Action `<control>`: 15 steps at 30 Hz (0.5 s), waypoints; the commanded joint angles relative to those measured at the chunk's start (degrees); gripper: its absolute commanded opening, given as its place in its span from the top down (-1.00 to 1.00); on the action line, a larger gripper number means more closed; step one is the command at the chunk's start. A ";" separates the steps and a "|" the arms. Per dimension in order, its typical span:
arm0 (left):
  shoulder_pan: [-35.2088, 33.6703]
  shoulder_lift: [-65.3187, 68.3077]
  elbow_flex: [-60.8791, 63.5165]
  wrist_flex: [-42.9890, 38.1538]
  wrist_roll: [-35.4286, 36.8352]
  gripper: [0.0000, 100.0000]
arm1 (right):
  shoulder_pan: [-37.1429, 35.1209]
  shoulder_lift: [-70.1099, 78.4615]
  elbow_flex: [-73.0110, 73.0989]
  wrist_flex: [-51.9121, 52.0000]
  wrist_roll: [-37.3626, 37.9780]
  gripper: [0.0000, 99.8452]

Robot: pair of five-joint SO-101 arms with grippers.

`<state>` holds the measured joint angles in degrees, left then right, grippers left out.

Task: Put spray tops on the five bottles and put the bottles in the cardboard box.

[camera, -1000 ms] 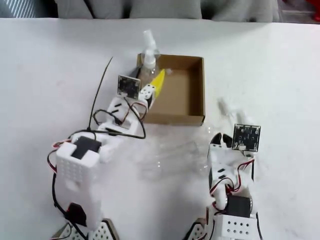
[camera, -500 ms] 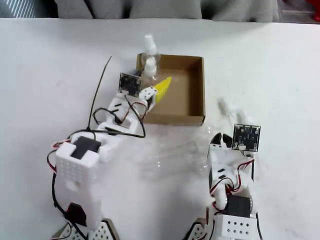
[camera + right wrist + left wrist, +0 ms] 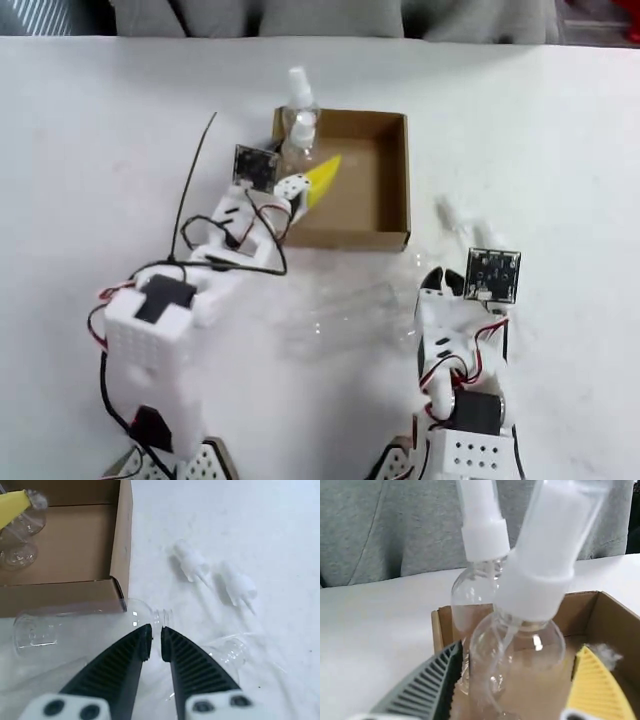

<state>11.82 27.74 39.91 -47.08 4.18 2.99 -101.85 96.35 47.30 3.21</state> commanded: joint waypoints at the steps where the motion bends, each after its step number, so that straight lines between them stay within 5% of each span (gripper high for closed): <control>1: -0.57 -9.71 4.66 0.26 -0.62 0.31 | 0.84 -0.57 0.53 0.31 0.88 0.97; 7: -0.13 -18.07 9.41 2.20 -0.62 0.32 | 0.75 -0.57 0.53 0.31 0.88 0.97; 15: -0.22 -30.64 10.46 21.10 -0.62 0.32 | 0.75 -0.57 0.53 0.31 0.88 0.97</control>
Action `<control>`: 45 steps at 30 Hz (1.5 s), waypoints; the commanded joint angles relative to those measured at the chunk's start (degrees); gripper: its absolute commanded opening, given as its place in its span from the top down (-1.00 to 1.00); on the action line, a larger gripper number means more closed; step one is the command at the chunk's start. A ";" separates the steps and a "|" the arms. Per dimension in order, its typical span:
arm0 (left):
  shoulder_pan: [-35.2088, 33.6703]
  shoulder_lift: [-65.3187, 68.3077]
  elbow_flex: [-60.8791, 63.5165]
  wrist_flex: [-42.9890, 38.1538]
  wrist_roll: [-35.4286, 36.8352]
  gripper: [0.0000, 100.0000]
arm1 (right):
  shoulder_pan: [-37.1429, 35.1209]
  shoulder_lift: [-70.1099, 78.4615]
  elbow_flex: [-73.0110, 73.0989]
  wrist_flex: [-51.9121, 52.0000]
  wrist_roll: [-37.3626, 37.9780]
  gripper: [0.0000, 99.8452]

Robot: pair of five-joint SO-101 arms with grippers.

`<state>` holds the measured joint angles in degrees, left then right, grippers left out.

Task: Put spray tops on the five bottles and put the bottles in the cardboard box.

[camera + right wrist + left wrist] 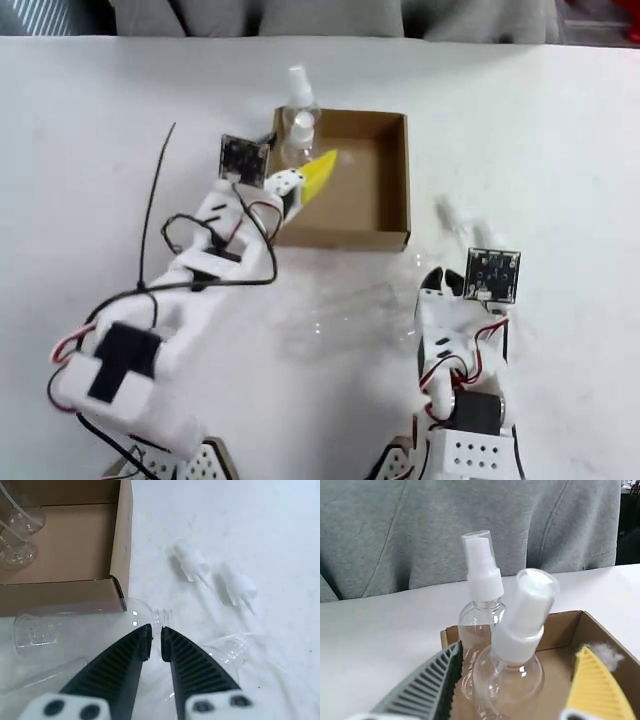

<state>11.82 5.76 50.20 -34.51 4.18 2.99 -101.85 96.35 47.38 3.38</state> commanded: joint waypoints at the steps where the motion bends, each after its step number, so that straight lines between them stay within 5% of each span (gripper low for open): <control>1: -0.22 -10.68 0.88 10.90 -0.62 0.32 | 0.75 -0.57 0.53 0.22 0.70 0.97; 15: -0.40 -38.37 5.80 45.27 -0.44 0.35 | 0.66 -0.66 0.53 0.22 0.70 0.97; 22: -0.75 -47.08 6.24 54.07 -0.62 0.98 | 0.75 -0.66 0.53 0.22 0.70 0.97; 29: -1.01 -54.73 6.24 73.14 -0.62 0.93 | 0.75 -0.66 0.53 0.22 0.70 0.97; 34: -10.33 -57.80 6.59 86.42 -0.26 0.95 | 0.84 -0.66 0.53 0.84 4.13 0.97; 40: -30.20 -57.80 18.20 74.02 -0.18 0.95 | 0.40 -1.10 0.44 2.68 18.99 0.97; 45: -36.62 -58.07 33.05 57.05 -0.26 0.95 | -2.86 -1.19 -2.46 1.54 30.95 0.97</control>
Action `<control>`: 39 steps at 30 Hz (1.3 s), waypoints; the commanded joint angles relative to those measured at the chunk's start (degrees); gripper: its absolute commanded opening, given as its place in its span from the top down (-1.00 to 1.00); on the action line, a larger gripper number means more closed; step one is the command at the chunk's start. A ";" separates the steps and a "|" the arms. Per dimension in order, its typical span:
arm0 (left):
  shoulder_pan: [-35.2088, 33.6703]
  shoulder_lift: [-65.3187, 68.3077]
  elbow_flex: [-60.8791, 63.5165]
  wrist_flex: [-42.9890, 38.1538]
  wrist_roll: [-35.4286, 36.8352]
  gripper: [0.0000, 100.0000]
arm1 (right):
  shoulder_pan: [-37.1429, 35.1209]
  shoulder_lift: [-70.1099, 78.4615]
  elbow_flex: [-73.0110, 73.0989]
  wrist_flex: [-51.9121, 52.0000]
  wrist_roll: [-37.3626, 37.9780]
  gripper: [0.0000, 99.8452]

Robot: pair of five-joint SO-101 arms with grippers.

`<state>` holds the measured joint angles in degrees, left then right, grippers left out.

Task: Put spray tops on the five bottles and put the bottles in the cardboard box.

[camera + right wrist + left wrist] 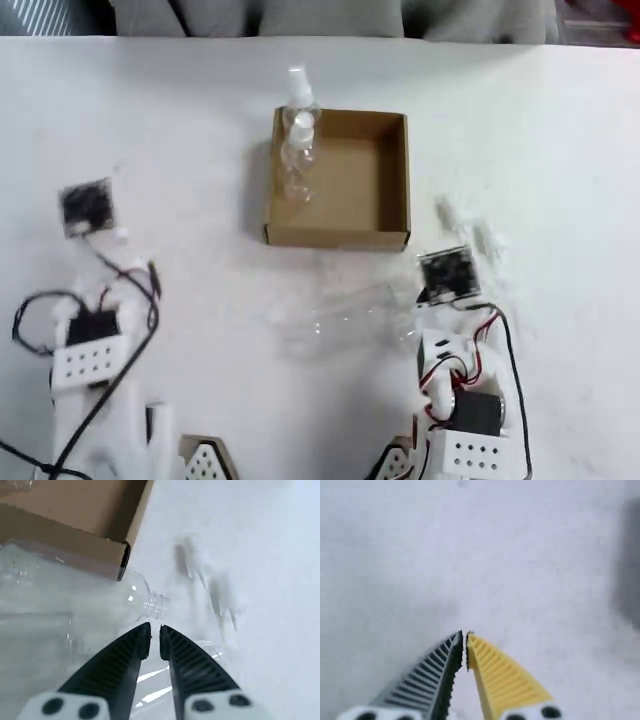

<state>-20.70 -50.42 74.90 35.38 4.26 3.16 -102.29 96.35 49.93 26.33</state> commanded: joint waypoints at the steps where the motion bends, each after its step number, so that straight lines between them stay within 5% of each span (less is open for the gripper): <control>1: -4.62 -1.89 9.93 -14.24 -0.62 0.95 | -4.53 -0.75 -3.69 -0.92 8.53 0.97; 7: -6.46 -2.86 9.76 -12.13 -5.36 0.95 | -15.52 -0.13 -13.63 1.80 10.55 0.96; 11: -6.37 -2.86 9.76 -11.43 -13.45 0.96 | -26.42 -0.13 -19.16 10.15 16.35 0.96; 17: -5.05 -2.86 10.02 -11.43 -14.07 0.96 | -38.90 -0.04 -22.68 23.16 29.19 0.88; 22: -4.88 -2.86 10.11 -11.43 -14.07 0.96 | -40.22 5.58 -23.65 29.41 33.23 0.53; 39: -4.88 -2.86 10.11 -11.43 -14.07 0.96 | -46.73 54.46 -46.33 27.56 44.66 0.41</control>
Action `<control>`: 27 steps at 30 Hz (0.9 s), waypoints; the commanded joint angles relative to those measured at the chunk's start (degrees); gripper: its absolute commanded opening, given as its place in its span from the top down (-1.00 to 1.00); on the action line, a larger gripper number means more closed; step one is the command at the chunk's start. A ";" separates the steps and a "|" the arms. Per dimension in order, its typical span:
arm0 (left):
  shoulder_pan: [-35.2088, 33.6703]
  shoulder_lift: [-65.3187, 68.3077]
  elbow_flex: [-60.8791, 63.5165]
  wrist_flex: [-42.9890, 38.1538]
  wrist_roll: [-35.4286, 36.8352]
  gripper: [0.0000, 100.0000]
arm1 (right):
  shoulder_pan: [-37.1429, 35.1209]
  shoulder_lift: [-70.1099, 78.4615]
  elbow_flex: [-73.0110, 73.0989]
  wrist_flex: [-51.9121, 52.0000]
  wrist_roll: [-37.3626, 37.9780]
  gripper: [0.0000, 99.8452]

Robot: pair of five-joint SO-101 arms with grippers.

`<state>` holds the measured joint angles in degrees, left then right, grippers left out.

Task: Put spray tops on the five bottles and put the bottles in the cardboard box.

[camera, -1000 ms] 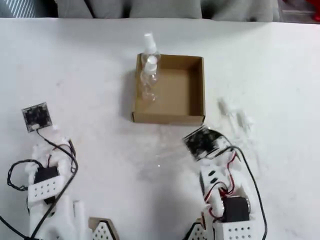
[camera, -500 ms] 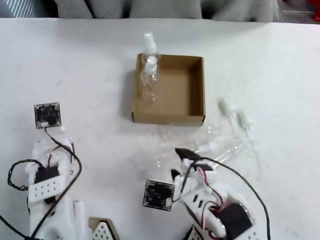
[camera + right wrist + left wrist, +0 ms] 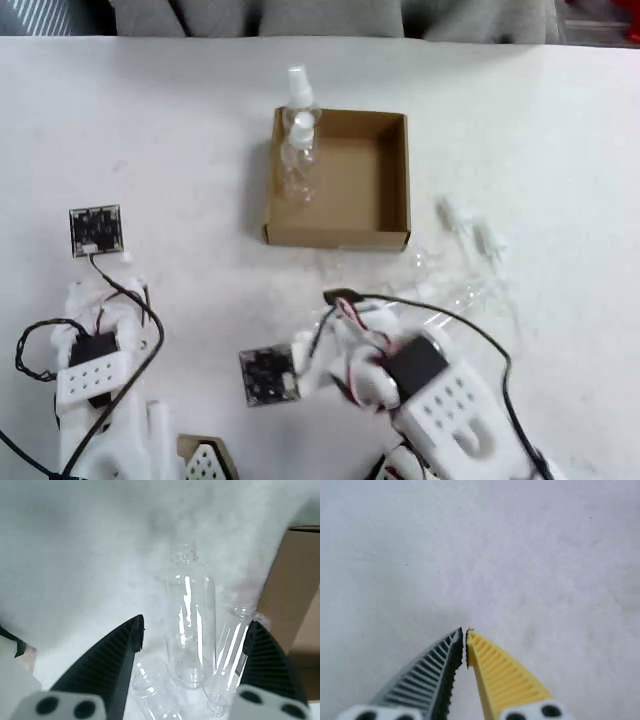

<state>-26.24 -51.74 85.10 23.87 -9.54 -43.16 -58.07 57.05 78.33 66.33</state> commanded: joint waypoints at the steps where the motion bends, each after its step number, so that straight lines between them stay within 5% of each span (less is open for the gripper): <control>1: 0.66 -1.54 -0.09 0.09 -0.26 0.96 | -0.31 13.05 -7.91 -0.84 6.24 0.41; 22: 0.66 -1.54 0.00 0.09 -0.35 0.95 | 6.11 45.05 -13.27 -16.57 8.00 0.41; 27: 0.66 -1.54 0.00 0.09 -0.35 0.95 | 6.02 48.84 -13.36 -20.79 7.91 0.69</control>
<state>-26.24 -51.82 85.10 23.87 -9.54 -37.71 -10.95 46.24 60.84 73.80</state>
